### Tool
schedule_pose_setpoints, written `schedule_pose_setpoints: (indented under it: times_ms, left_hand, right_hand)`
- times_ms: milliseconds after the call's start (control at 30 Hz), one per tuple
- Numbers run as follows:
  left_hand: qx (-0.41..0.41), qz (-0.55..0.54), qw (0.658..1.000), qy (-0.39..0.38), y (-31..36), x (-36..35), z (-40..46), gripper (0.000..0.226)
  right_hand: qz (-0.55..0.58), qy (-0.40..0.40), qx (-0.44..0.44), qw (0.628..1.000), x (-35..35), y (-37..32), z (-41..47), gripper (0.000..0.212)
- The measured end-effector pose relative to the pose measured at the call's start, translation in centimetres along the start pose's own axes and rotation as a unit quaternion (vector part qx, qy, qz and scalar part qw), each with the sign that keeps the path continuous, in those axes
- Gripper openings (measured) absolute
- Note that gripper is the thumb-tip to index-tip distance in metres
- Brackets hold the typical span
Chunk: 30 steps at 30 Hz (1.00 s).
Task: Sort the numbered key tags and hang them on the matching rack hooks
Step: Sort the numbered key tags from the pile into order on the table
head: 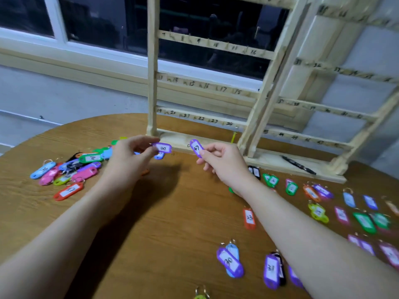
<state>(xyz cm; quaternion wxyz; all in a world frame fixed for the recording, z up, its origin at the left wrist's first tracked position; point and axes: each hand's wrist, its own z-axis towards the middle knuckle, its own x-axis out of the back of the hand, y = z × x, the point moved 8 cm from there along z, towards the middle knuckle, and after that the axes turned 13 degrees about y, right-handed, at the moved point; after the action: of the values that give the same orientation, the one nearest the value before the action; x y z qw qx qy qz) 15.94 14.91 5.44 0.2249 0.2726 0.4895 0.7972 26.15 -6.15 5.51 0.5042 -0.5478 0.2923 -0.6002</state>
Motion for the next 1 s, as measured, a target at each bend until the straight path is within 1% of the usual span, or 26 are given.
schedule_pose_setpoints:
  times_ms: [100,200,300,433,533,733,867,1000]
  left_hand:
    - [-0.024,0.005,1.000,0.000,2.5,-0.8,-1.4,0.012]
    - [-0.058,0.016,0.997,-0.047,6.3,-3.8,-2.8,0.001]
    - [-0.051,-0.020,0.995,-0.084,9.6,-7.6,-4.9,0.016]
    - [-0.079,0.000,0.990,-0.119,13.3,-13.2,-7.9,0.025]
    - [-0.094,0.020,0.982,-0.161,15.3,-17.8,-10.3,0.027]
    - [-0.115,0.038,0.957,-0.265,18.6,-27.7,-16.5,0.024]
    - [-0.140,0.065,0.937,-0.314,20.4,-34.4,-19.7,0.019]
    - [-0.175,0.080,0.913,-0.359,22.0,-40.7,-22.2,0.023]
  right_hand:
    - [0.017,0.029,-0.002,0.999,5.2,-0.9,-2.2,0.007]
    - [-0.015,0.079,-0.003,0.997,11.2,-0.3,-4.3,0.008]
    - [-0.073,0.128,0.003,0.989,17.1,1.2,-6.4,0.011]
    - [-0.069,0.165,-0.030,0.983,23.2,3.7,-9.2,0.010]
    - [-0.055,0.198,-0.042,0.978,27.5,4.8,-11.3,0.011]
    - [-0.019,0.280,-0.074,0.957,36.0,7.8,-14.0,0.012]
    - [-0.009,0.336,-0.092,0.937,41.0,10.3,-14.8,0.011]
    - [-0.020,0.373,-0.098,0.922,45.0,12.8,-15.4,0.017]
